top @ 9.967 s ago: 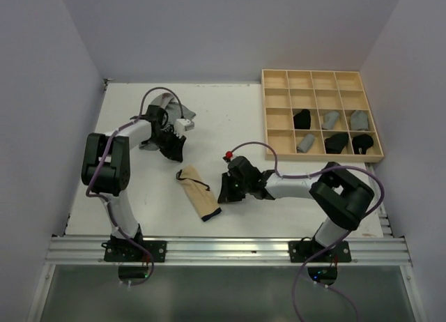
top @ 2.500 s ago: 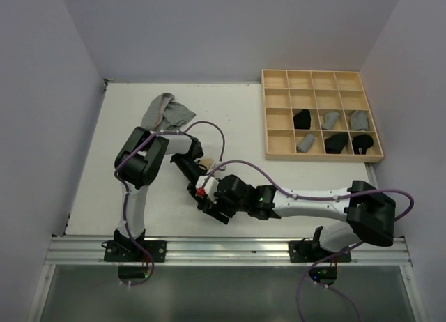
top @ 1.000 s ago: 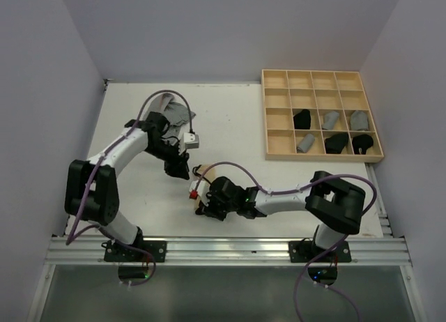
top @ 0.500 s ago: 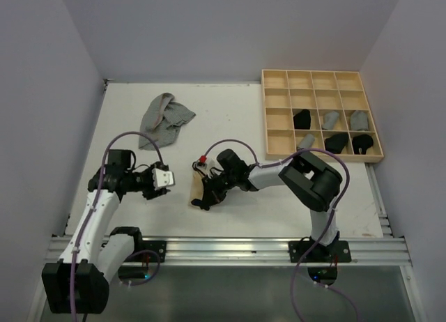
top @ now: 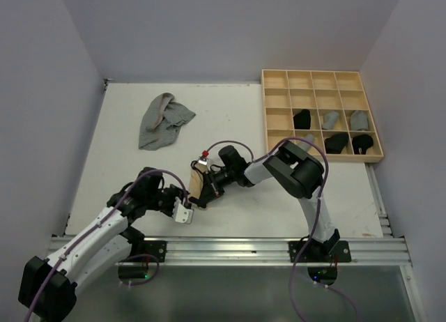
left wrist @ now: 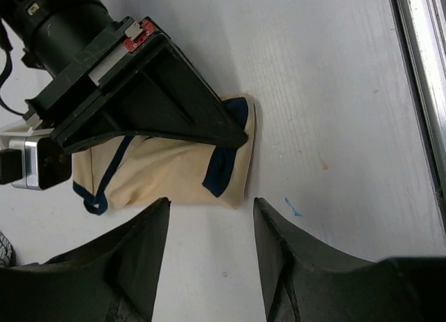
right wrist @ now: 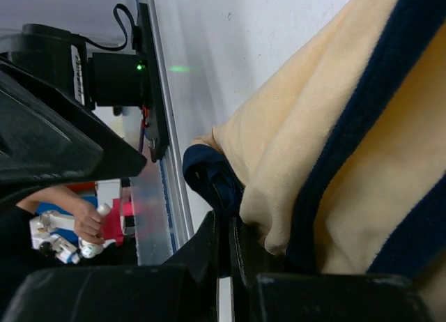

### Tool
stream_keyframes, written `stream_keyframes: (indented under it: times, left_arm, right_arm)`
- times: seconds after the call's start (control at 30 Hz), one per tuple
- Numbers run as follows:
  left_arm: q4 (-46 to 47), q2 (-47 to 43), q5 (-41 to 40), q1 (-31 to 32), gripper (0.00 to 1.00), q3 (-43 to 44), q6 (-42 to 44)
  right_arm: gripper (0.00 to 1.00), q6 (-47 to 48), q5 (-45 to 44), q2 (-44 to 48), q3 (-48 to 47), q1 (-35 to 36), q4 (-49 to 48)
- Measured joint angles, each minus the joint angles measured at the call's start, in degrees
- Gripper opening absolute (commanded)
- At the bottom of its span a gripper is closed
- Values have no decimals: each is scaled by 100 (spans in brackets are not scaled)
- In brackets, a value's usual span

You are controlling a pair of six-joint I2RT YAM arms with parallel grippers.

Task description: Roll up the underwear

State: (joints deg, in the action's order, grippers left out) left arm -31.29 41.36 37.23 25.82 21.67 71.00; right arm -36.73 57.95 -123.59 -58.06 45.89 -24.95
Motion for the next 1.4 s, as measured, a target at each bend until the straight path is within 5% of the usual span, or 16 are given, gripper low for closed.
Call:
stream_keyframes:
  times: [0.2, 0.57, 0.77, 0.83, 0.9, 1.07, 1.4]
  left_arm:
    - [501, 798, -507, 680, 51, 0, -177]
    - [1207, 1834, -1239, 957, 49, 15, -328]
    - [1497, 2273, -1445, 1034, 33, 146, -378]
    - [1493, 2293, -1502, 1078, 17, 146, -372]
    - [1458, 2343, -1534, 1119, 2, 146, -304]
    - [960, 2815, -1510, 1150, 0, 616, -227]
    - [-302, 4380, -586, 922, 0, 2039, -184]
  right_arm:
    - [0, -540, 79, -131, -9, -44, -304]
    - [0, -1272, 337, -315, -11, -131, -789]
    - [0, -1447, 372, -354, -11, -151, -896]
    - [0, -1488, 372, -356, -9, -155, -916]
    - [7, -1519, 365, -358, 2, -157, -951]
    - [37, -1397, 46, -155, 210, -166, -951]
    - [48, 363, -2721, 2669, 396, -289, 2037]
